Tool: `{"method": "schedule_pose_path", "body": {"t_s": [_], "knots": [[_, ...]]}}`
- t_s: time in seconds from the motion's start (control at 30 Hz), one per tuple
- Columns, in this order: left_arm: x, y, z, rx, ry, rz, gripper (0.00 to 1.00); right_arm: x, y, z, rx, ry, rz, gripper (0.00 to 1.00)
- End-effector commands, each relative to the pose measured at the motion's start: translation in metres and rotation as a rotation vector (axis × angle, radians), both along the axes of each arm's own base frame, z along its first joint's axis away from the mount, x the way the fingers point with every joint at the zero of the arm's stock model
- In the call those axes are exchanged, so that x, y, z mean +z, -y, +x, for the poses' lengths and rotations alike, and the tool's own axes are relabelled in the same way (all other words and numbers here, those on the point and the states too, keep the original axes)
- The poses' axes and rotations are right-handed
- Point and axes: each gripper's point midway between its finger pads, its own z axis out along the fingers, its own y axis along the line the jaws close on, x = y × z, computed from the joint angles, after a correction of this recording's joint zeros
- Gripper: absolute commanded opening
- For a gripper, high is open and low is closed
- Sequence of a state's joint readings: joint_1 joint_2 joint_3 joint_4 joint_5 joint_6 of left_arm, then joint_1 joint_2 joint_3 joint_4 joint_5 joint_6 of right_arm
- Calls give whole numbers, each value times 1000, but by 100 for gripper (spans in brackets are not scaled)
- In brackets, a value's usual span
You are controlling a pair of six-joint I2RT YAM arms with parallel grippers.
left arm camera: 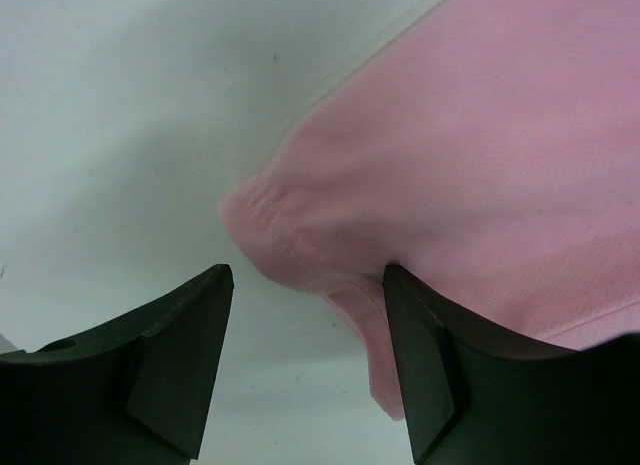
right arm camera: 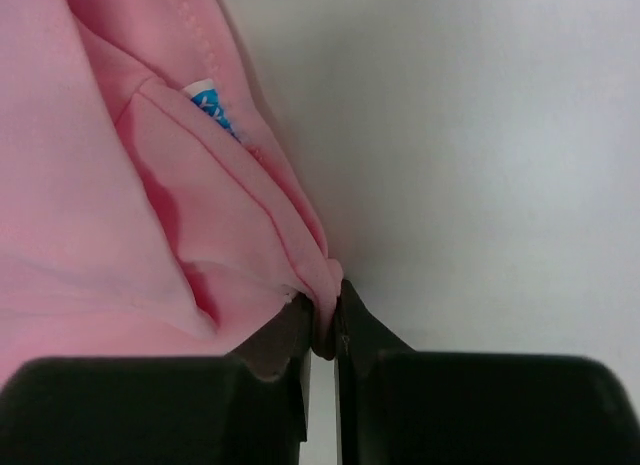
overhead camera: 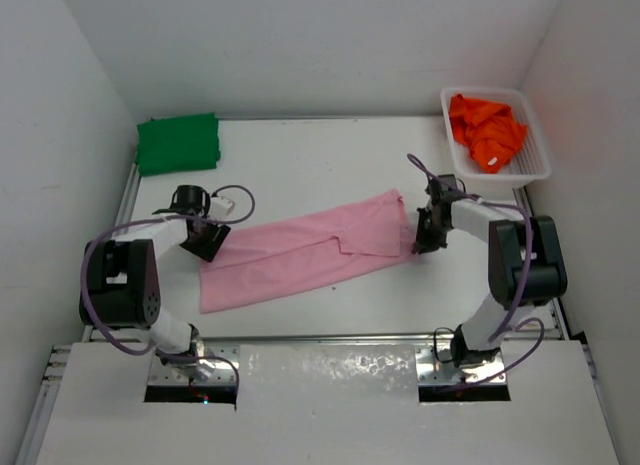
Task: Fold and stack the t-shirts
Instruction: Rotate the tshirt 90 degrees
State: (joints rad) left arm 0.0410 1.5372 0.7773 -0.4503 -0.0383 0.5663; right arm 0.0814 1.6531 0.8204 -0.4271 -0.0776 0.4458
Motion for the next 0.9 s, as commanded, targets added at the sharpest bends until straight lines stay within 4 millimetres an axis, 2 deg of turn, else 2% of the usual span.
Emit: {"method": "schedule_pose_path", "body": {"t_s": [0.0,0.07,0.1,0.13,0.17,0.2,0.23,0.27,0.3,0.33,0.4,0.43,0.47,0.53,0.57,0.63,0.67,0.73,0.77,0.83,0.87], "knots": [[-14,-2,-39,-67,-109,16,61,3,-13,51,50,81,-8,5],[-18,1,-53,-120,-138,2,62,1,-16,64,76,64,-39,3],[-16,6,-57,-144,-135,-22,62,0,-21,85,85,74,-45,0],[-17,9,-62,-179,-142,-36,63,-2,-21,94,83,71,-49,0],[-17,14,-66,-200,-148,-56,64,8,-25,123,82,121,-48,0],[-14,21,-65,-218,-130,-95,65,-13,-25,130,78,83,-58,0],[-12,25,-63,-226,-119,-111,66,-17,-25,145,72,89,-65,0],[-7,28,-58,-232,-108,-129,67,1,-29,184,63,157,-65,0],[-5,36,-54,-248,-100,-167,68,-32,-30,191,66,99,-72,1],[1,41,-49,-264,-94,-185,69,-9,-36,236,57,178,-61,4],[2,53,-48,-290,-104,-233,70,-13,-42,273,46,205,-54,13],[2,59,-49,-306,-113,-250,71,-53,-43,281,30,158,-55,23],[0,66,-54,-343,-134,-259,72,-29,-48,320,8,272,-34,30],[-5,77,-62,-384,-162,-282,74,-42,-51,339,-43,322,12,43],[-9,79,-67,-391,-179,-285,74,-45,-50,354,-69,406,43,48],[-14,83,-74,-405,-203,-297,75,-26,-51,374,-101,514,88,57],[-14,84,-77,-406,-217,-305,75,-7,-53,387,-95,564,102,58],[-11,90,-81,-416,-225,-340,77,19,-61,397,-70,614,141,60],[-9,91,-82,-417,-229,-351,80,49,-65,401,-62,664,164,60],[-3,95,-77,-408,-211,-367,82,85,-72,396,-39,721,187,61],[0,95,-72,-406,-193,-367,88,114,-76,380,-18,734,181,62]]}}
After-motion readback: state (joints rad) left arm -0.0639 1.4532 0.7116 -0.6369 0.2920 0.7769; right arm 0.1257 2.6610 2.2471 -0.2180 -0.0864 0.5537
